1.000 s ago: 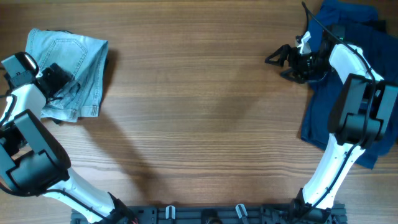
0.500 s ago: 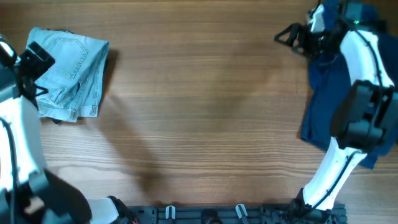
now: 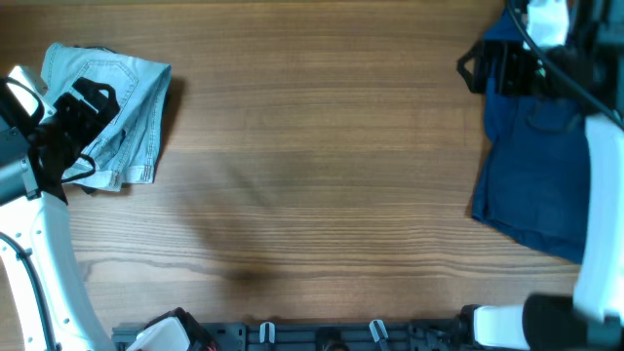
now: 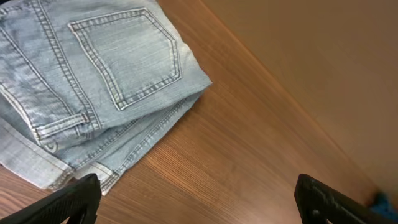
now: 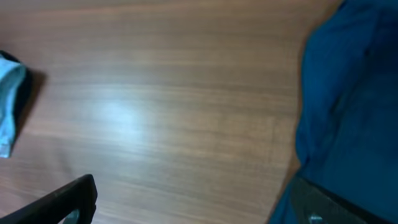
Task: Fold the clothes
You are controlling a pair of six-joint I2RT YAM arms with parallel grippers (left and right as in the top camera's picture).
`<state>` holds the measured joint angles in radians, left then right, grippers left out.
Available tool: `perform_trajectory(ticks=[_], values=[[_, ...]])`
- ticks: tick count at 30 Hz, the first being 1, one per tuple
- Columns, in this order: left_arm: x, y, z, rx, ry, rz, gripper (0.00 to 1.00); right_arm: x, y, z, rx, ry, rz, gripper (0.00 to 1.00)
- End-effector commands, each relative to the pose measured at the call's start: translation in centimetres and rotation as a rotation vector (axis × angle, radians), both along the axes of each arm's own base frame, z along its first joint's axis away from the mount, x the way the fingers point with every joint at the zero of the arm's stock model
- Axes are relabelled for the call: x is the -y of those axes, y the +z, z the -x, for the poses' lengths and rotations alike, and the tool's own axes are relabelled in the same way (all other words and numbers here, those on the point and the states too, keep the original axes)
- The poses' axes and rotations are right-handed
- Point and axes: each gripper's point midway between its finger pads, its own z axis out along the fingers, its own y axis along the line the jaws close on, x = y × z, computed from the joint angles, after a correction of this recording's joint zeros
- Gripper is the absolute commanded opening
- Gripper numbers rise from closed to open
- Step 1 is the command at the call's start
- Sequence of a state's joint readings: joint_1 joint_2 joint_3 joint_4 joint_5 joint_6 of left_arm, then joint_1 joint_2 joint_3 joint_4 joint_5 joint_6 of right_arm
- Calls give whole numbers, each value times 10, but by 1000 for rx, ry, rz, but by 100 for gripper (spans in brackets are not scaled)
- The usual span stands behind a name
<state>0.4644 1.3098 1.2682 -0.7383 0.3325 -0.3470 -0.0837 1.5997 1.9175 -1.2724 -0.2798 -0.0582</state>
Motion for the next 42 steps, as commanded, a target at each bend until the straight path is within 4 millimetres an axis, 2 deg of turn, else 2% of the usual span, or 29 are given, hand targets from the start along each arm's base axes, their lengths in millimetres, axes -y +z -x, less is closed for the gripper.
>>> perform_trajectory(ticks=[1,3,7,10,13,15,16,17,20,22,23,27,31,33,35,37,42], values=[[5,6,-1,19,-13,20,100,-2,46,53,70,-77,-32,100],[5,6,-1,19,-12,21,100,-3,51,69,44,-180,-116,100],[5,6,-1,19,-12,21,100,-4,55,75,-30,-461,-345,100],[5,6,-1,19,-12,21,100,4,49,75,-51,-520,-333,100],[5,6,-1,19,-12,21,100,4,47,77,-34,-422,-245,99],[5,6,-1,19,-12,21,100,15,48,74,3,-403,-154,100],[5,6,-1,19,-12,21,100,23,50,67,48,-396,-96,100],[5,6,-1,19,-13,20,100,23,62,60,146,-317,-40,100],[5,6,-1,19,-12,21,100,7,83,56,375,-89,46,100],[5,6,-1,19,-12,21,100,0,80,63,505,-15,74,100],[5,6,-1,19,-12,21,100,-1,73,66,540,-10,79,100],[5,6,-1,19,-12,21,100,-3,23,87,695,-13,92,100],[5,6,-1,19,-12,21,100,-4,-43,108,855,-63,25,100],[5,6,-1,19,-12,21,100,-5,-85,117,904,-71,11,100],[5,6,-1,19,-12,21,100,-5,-109,121,928,-71,10,100],[5,6,-1,19,-12,21,100,-5,-125,124,926,-81,-8,100],[5,6,-1,19,-12,21,100,-4,-140,129,923,-92,-3,100]])
